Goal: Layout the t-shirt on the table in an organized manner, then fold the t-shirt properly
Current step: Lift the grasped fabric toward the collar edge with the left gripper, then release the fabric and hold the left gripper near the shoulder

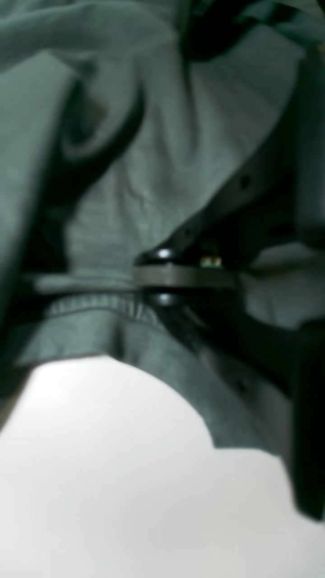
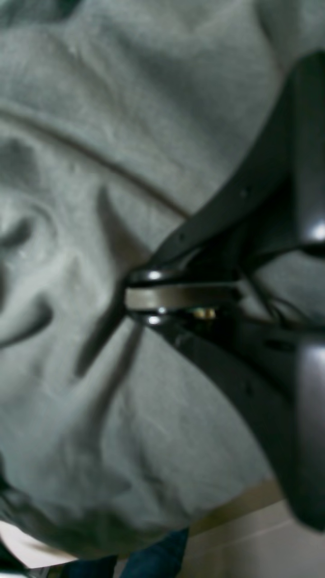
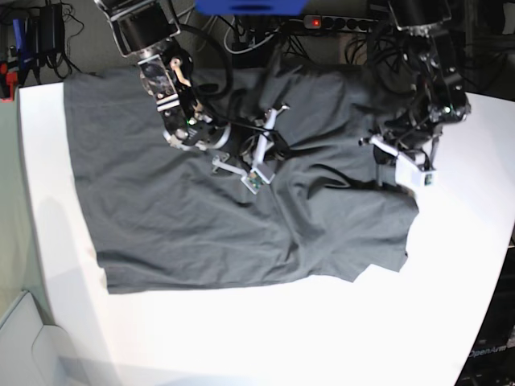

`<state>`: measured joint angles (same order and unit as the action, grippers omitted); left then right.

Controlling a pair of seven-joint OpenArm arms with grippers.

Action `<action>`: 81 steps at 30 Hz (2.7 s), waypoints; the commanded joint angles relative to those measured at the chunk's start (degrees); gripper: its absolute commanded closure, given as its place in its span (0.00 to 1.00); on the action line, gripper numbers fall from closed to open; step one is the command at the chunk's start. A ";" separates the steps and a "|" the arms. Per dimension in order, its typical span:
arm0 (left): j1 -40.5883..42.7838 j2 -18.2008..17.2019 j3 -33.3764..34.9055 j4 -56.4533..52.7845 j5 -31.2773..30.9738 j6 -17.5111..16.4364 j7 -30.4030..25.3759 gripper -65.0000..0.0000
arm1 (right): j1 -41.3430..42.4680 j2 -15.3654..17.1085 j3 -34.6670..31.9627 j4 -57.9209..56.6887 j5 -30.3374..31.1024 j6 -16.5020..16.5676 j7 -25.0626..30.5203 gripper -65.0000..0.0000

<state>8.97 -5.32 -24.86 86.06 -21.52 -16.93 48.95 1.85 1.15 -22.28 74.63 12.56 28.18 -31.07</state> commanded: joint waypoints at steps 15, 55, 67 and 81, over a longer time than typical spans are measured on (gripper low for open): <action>9.01 7.04 -4.90 12.80 1.61 0.44 6.74 0.99 | 2.24 0.30 0.17 0.23 -2.05 -1.68 -2.56 1.00; 12.79 7.04 -7.97 27.39 -1.65 0.53 16.94 0.99 | 3.21 0.22 0.17 0.23 -2.05 -1.68 -2.56 1.00; 13.40 8.00 -8.15 27.39 -1.56 0.53 16.94 0.98 | 3.30 0.22 0.17 0.23 -2.05 -1.68 -2.56 1.00; 14.28 8.18 -8.15 27.39 -1.73 0.62 16.85 0.33 | 3.47 0.30 0.17 0.23 -2.05 -1.68 -2.56 1.00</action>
<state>23.24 3.03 -32.91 112.51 -22.50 -16.27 66.41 4.43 1.26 -22.28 74.37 11.57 27.59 -32.99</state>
